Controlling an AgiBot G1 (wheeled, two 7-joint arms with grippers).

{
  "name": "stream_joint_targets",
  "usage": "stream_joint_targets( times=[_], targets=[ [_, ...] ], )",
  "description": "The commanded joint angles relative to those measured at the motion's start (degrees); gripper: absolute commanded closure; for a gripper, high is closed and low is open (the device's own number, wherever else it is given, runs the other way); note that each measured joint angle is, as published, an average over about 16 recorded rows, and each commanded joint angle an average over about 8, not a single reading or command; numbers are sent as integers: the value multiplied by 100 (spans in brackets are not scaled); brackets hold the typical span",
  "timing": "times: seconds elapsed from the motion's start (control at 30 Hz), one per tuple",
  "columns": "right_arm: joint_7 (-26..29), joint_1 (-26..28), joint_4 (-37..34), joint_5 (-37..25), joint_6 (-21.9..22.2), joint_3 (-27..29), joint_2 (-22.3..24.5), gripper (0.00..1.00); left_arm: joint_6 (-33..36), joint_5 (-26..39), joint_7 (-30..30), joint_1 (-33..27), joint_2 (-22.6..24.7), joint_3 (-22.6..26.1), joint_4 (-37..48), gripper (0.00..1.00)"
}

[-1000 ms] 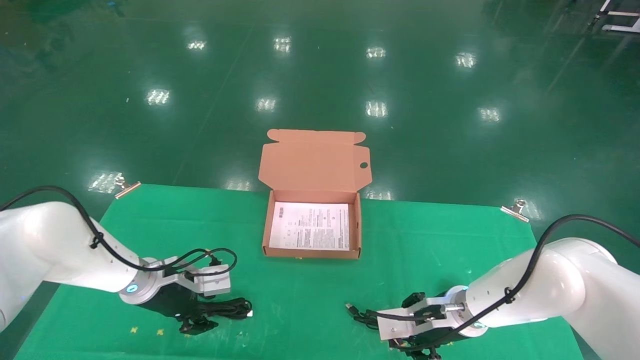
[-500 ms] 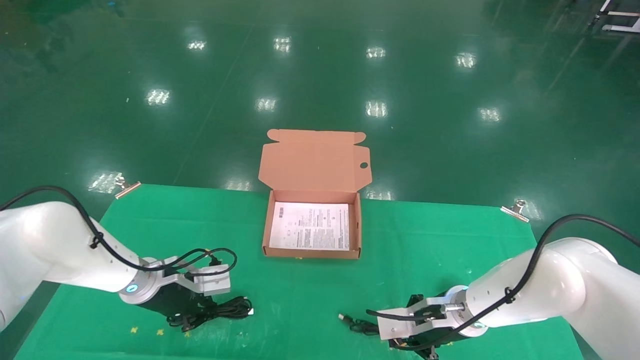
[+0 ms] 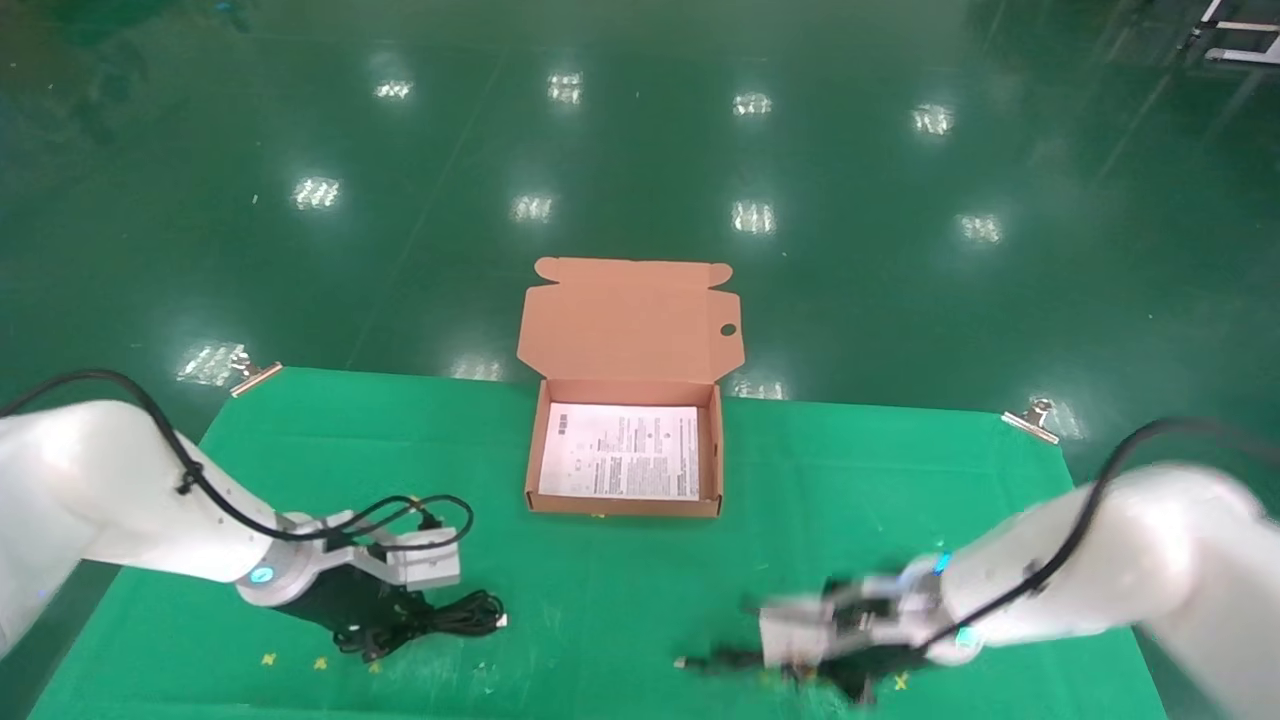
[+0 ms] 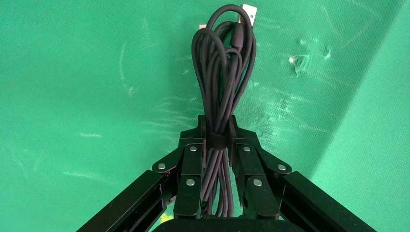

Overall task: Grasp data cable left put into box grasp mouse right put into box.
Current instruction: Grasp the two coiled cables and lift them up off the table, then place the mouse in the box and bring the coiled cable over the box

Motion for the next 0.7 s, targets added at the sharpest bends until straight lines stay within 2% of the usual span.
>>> stream_joint_targets(
  times=[0.03,0.2,0.33,0.5,0.7],
  targets=[
    [42,64,52,35,33,59,63,100,4,-32,21,-30,-32,-23,-19,100],
    [581,506,812,-75,257,419,565,100,-103,-3,-39,-365,-322,-128,-633,100],
    [923,857,1254,-239,480,655,675,100,-250,140,-193,-615,-442,-165,-1230,100],
    [1014,1277,1302,-340,948,894,304,100,-629,455,-406,-896,-403,-192,-1833,100],
    [575,1728,666,-191,1558,1080,-398,100,-1153,944,-565,-1207,-214,-183,-2171,100]
  ],
)
